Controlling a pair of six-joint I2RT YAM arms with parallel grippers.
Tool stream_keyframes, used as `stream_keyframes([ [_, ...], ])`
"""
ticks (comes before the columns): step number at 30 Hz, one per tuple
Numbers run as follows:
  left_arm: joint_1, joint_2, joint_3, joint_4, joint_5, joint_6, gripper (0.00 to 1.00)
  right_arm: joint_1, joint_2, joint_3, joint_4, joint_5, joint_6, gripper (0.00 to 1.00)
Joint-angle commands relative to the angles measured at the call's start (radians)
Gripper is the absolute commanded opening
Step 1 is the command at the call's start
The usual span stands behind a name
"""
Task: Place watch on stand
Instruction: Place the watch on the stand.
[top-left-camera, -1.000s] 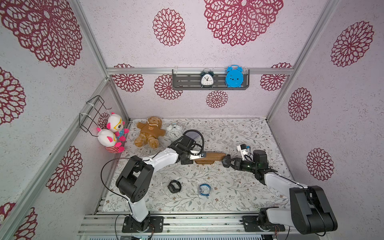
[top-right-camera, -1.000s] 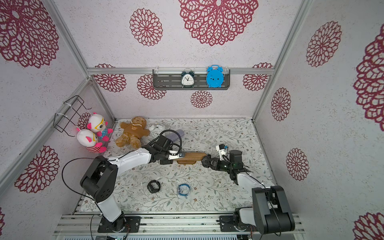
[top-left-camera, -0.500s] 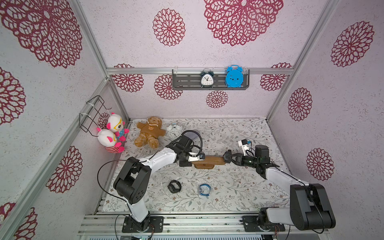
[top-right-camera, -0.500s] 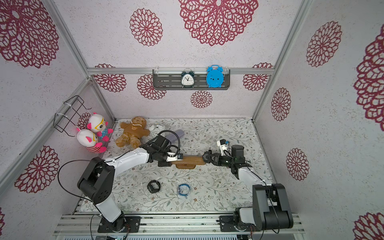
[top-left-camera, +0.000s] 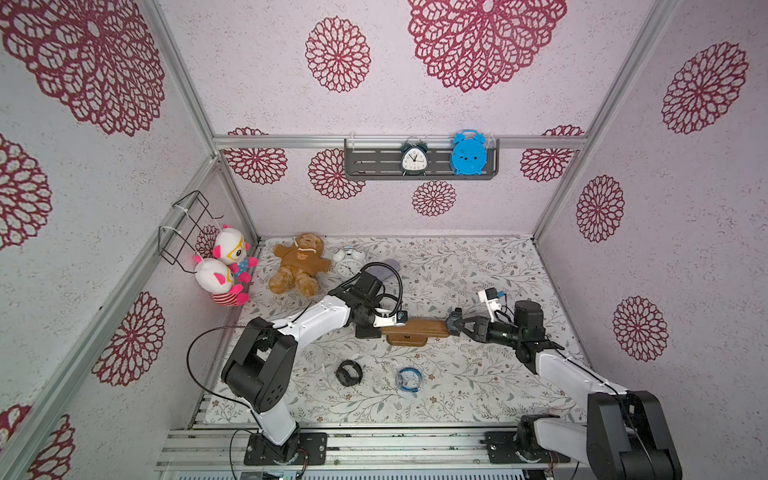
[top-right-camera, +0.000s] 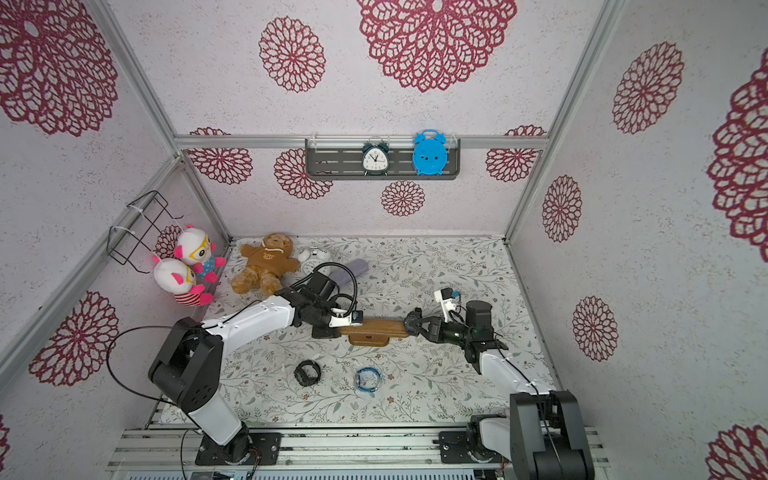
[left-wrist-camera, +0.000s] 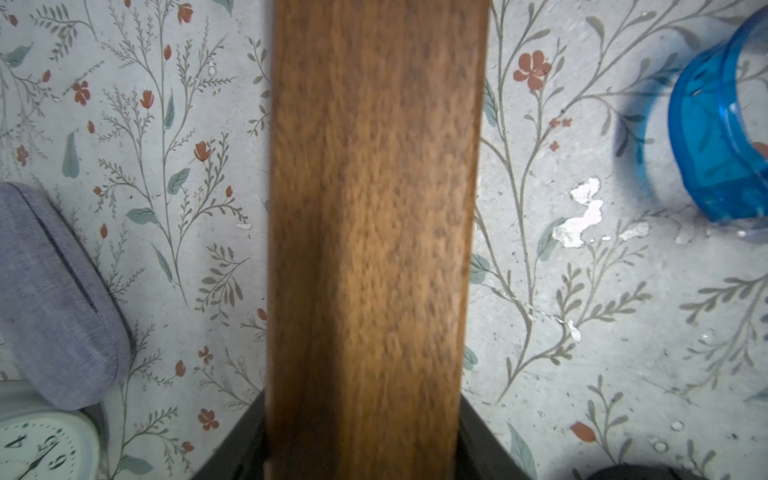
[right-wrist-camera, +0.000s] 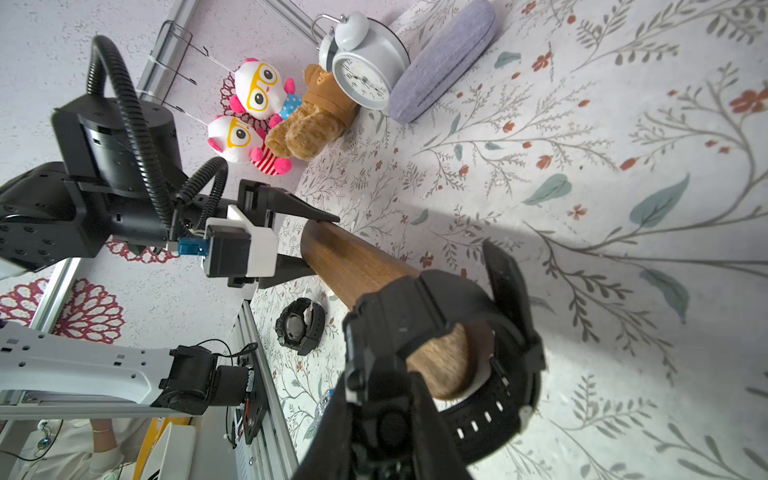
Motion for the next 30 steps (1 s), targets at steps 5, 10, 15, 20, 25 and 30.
stream_keyframes([
  [5, -0.012, -0.052, -0.091, 0.116, -0.080, 0.027, 0.38, -0.004, 0.002, -0.005, 0.012, -0.010, -0.015, 0.18],
  [10, -0.012, -0.046, -0.091, 0.115, -0.074, 0.031, 0.38, 0.003, 0.014, -0.039, 0.107, -0.022, -0.006, 0.19],
  [15, -0.014, -0.031, -0.071, 0.101, -0.066, 0.027, 0.37, 0.018, 0.088, -0.030, 0.158, -0.063, 0.019, 0.19],
  [20, -0.015, -0.027, -0.070, 0.095, -0.059, 0.028, 0.37, 0.046, 0.129, -0.021, 0.185, -0.061, 0.021, 0.19],
  [25, -0.016, -0.026, -0.076, 0.096, -0.054, 0.031, 0.37, 0.074, 0.168, 0.011, 0.195, -0.060, 0.018, 0.20],
  [30, -0.020, -0.023, -0.076, 0.097, -0.051, 0.035, 0.36, 0.096, 0.218, 0.062, 0.185, -0.073, 0.006, 0.23],
])
